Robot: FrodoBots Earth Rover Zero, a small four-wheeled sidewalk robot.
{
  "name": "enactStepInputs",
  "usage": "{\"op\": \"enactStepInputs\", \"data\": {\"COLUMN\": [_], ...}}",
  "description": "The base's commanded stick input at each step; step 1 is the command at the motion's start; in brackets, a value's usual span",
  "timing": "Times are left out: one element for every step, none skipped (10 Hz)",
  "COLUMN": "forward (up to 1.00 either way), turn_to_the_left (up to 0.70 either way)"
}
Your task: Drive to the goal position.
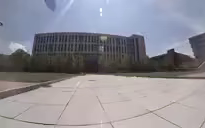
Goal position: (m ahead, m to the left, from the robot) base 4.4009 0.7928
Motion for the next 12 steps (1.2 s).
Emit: {"op": "enactStepInputs", "data": {"forward": [0.5, 0.5, 0.5, 0.5, 0.5, 0.5, 0.5, 0.5, 0.5, 0.5, 0.5, 0.5], "turn_to_the_left": [0.01, 0.01, 0.01, 0.01, 0.01, 0.01, 0.01, 0.01, 0.01, 0.01, 0.01, 0.01]}}
